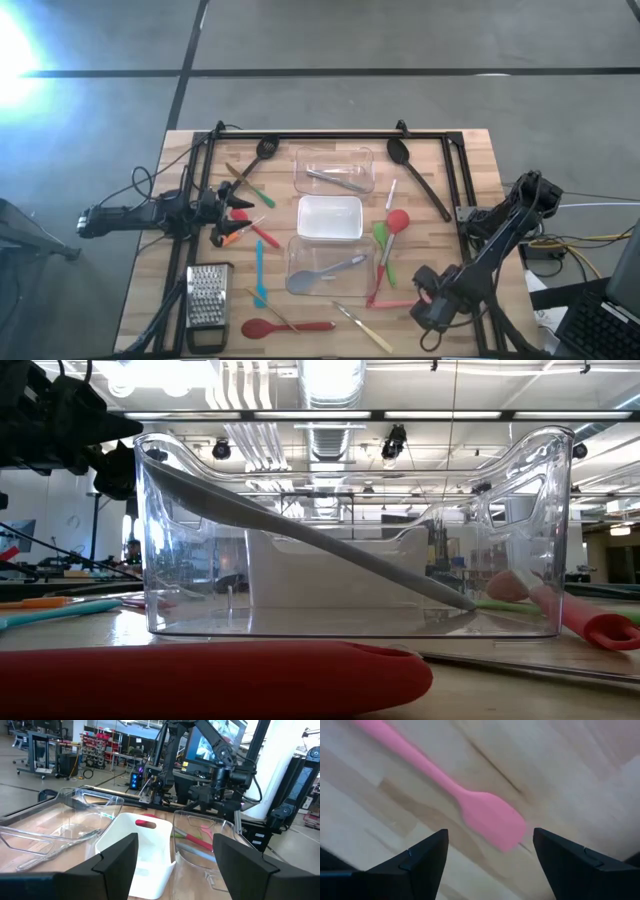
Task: Pick & Place Kitchen Items
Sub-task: Put the pink spatula into the white bin
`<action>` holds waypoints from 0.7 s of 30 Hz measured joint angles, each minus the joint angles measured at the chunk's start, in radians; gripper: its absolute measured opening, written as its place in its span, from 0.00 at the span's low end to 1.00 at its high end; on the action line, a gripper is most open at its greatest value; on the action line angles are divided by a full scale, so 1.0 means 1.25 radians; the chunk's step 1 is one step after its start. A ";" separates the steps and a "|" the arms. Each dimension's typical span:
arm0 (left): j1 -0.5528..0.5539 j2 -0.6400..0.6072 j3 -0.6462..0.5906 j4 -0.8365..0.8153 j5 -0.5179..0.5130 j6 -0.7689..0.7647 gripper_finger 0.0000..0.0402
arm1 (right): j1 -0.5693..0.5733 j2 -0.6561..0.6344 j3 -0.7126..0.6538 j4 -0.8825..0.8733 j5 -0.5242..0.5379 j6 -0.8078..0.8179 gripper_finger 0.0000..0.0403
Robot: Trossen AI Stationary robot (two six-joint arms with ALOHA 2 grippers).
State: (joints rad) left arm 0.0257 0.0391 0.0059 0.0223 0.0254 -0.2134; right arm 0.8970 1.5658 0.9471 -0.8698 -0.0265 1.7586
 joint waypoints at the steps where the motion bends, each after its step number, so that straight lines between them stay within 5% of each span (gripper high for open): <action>1: 0.000 0.000 0.000 0.000 0.000 0.000 0.65 | 0.000 0.000 -0.006 0.004 0.000 0.002 0.72; 21: 0.000 0.000 0.000 0.000 0.000 0.000 0.65 | -0.001 -0.005 -0.154 0.204 -0.017 0.039 0.70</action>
State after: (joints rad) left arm 0.0254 0.0393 0.0059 0.0223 0.0252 -0.2133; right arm 0.8955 1.5589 0.7547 -0.6142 -0.0479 1.8078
